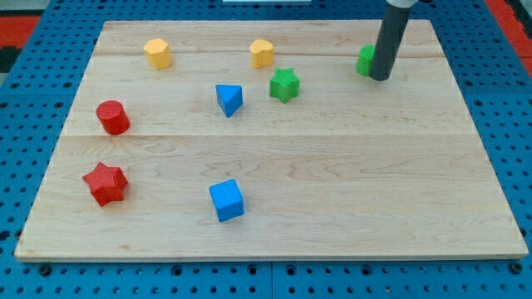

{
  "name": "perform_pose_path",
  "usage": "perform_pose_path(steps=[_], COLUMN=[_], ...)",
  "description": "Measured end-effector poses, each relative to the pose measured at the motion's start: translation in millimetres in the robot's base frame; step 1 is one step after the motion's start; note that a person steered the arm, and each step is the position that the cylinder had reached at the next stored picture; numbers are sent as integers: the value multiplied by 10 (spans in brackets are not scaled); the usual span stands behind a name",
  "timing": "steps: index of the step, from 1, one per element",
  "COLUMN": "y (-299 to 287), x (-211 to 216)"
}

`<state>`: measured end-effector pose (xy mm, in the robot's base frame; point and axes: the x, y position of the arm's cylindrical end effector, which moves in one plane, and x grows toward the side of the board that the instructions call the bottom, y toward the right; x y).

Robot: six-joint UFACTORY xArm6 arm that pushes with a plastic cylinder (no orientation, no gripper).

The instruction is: Place the blue cube below the green circle

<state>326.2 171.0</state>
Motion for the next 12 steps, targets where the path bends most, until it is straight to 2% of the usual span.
perform_pose_path(steps=[3,5,6,7,9,10,11,12], y=[-24,-915,-1162,-1175,-1445,-1445,-1348,-1436], x=[9,241,831,1464,1543,1490,1668,1670])
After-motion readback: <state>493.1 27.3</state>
